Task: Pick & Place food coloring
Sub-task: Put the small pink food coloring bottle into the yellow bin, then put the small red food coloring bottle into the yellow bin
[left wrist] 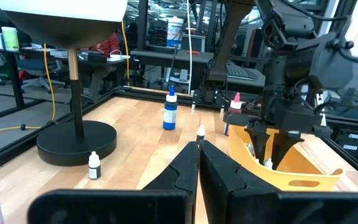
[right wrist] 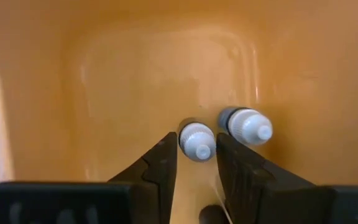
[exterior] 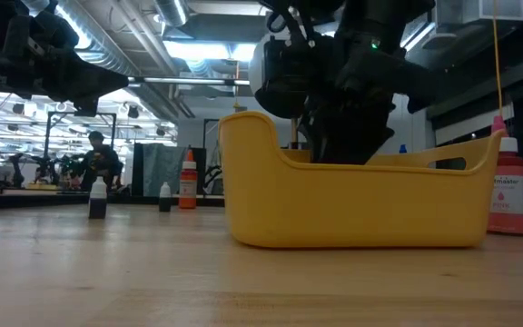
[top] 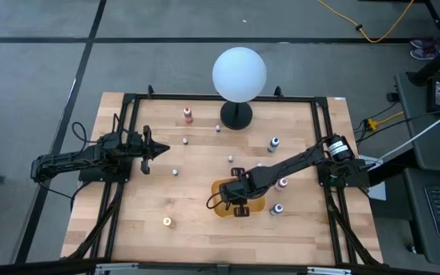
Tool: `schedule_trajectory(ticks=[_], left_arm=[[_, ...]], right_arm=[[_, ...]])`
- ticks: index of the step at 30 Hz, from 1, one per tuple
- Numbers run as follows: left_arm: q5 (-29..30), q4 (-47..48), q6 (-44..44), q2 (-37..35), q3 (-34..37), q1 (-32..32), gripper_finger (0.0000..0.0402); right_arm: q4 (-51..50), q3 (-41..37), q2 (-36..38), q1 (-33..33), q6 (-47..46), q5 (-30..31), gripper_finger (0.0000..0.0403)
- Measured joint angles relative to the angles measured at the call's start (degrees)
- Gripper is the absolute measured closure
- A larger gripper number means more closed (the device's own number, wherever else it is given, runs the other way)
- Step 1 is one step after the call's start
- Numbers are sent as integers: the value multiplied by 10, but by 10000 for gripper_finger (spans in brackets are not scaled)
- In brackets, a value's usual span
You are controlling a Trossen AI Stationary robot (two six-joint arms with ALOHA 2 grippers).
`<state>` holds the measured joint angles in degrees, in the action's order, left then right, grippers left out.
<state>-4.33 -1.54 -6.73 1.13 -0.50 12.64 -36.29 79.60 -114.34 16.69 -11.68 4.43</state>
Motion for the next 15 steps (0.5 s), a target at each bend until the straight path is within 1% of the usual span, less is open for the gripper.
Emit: schedule_trajectory(ticks=[2, 9, 15], left_arm=[[0, 0, 0, 0, 0, 0, 392], [0, 0, 0, 0, 0, 0, 389], [0, 0, 0, 0, 0, 0, 391]], right_arm=[[-9, 14, 0, 0, 1, 0, 288], [-90, 84, 0, 0, 4, 1, 288], [-156, 156, 0, 0, 34, 34, 288]])
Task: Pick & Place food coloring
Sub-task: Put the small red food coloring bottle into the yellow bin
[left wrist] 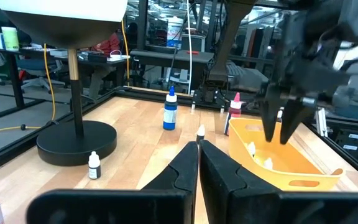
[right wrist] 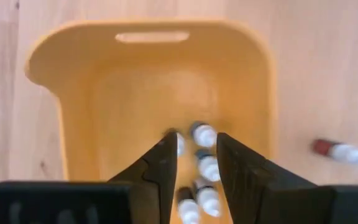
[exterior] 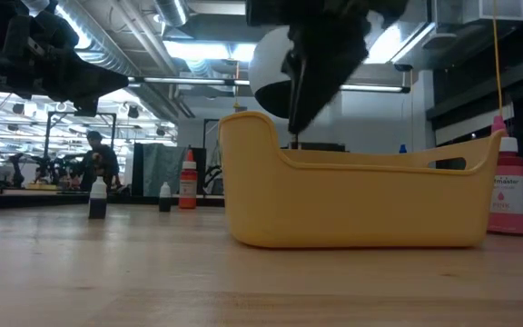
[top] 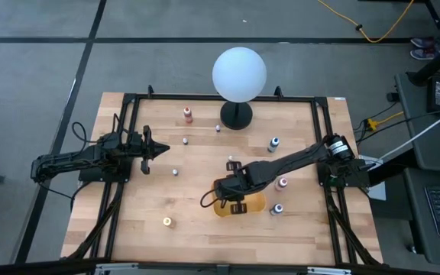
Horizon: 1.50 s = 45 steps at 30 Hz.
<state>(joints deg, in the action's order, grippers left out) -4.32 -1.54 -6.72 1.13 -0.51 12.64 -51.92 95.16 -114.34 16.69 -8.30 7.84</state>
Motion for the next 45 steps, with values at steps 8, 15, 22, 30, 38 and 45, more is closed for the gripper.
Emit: schedule_trajectory(ticks=[8, 15, 22, 30, 38, 45], left_arm=[[0, 0, 0, 0, 0, 0, 391], [0, 0, 0, 0, 0, 0, 392], [0, 0, 0, 0, 0, 0, 389], [0, 0, 0, 0, 0, 0, 390], [0, 0, 0, 0, 0, 0, 392], [0, 0, 0, 0, 0, 0, 394]], right_arm=[[42, 46, 1, 0, 92, -7, 288], [34, 47, 1, 0, 118, -5, 288], [31, 30, 43, 5, 148, 39, 293], [79, -152, 209, -11, 131, 96, 307], [101, -251, 323, -57, 147, 83, 306], [101, -251, 305, -114, 202, -3, 249]])
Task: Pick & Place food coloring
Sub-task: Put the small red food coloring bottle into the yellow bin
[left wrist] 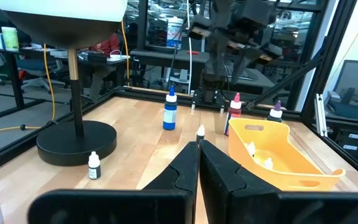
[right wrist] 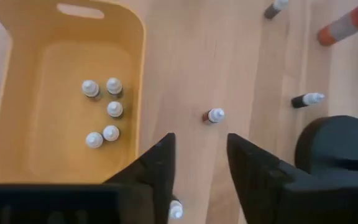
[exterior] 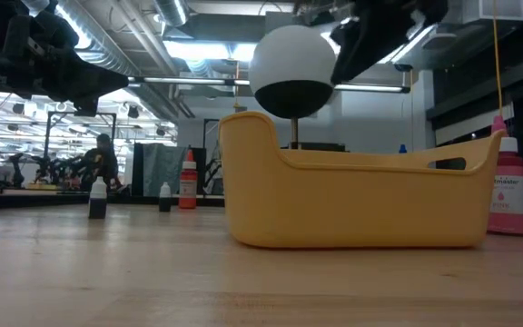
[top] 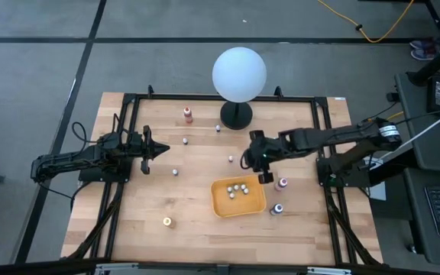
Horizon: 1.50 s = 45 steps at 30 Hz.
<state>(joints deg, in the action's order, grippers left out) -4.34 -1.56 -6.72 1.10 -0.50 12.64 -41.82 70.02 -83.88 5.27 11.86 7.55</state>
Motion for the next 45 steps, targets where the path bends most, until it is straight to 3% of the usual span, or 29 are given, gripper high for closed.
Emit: schedule_trajectory(ticks=[9, 28, 45], left_arm=[[0, 0, 0, 0, 0, 0, 389], [0, 0, 0, 0, 0, 0, 393], [0, 0, 0, 0, 0, 0, 391]], right_arm=[[97, 0, -62, -79, 68, -28, 179], [180, 0, -207, -142, 69, -152, 183], [167, 0, -257, -146, 67, -167, 183]])
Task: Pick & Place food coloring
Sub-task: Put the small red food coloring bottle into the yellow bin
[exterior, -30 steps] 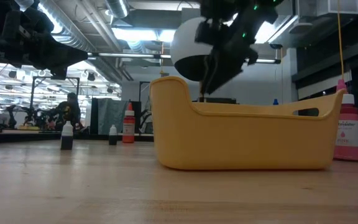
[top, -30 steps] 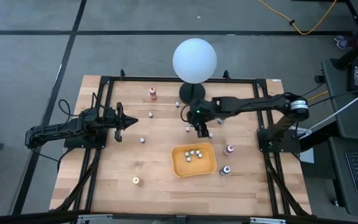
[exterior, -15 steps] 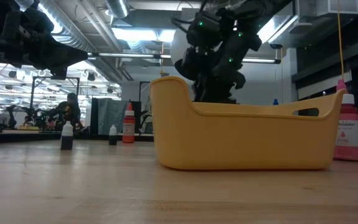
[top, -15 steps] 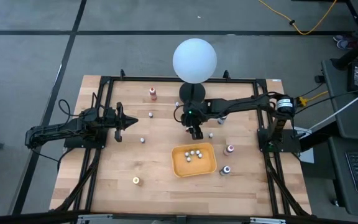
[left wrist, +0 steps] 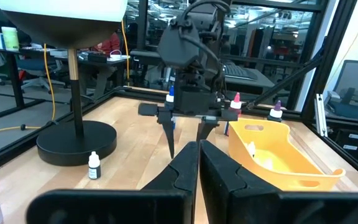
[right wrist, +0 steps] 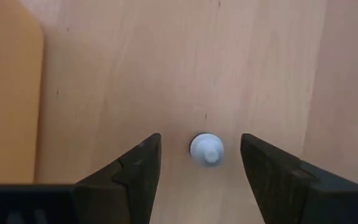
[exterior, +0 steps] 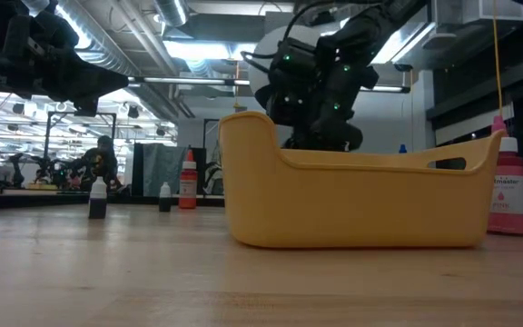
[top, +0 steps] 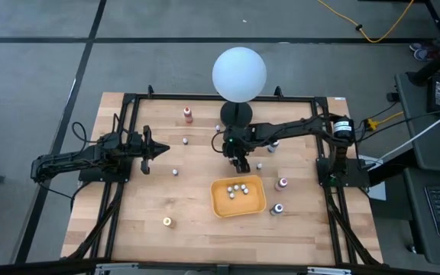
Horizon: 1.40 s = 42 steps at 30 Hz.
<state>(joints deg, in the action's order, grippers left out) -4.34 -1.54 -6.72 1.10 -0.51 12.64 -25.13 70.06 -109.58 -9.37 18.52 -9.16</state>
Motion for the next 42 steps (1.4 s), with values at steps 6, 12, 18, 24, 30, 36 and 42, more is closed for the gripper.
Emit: schedule_trajectory(ticks=[6, 12, 18, 24, 30, 36, 42], left_arm=[[0, 0, 0, 0, 0, 0, 390], [0, 0, 0, 0, 0, 0, 393], [0, 0, 0, 0, 0, 0, 390], [0, 0, 0, 0, 0, 0, 390], [0, 0, 0, 0, 0, 0, 390], [0, -1, 0, 1, 0, 0, 391], [2, -1, 0, 0, 0, 0, 392]], right_arm=[[2, 0, -9, 0, 0, 0, 184], [5, 0, -9, 0, 0, 0, 224], [5, 0, -9, 0, 0, 0, 303], [-5, 5, -7, 0, 0, 1, 341], [-81, 72, 12, 4, 4, 56, 329], [-178, 147, 41, 33, -1, 76, 335], [-208, 146, 97, 94, -56, 47, 336]])
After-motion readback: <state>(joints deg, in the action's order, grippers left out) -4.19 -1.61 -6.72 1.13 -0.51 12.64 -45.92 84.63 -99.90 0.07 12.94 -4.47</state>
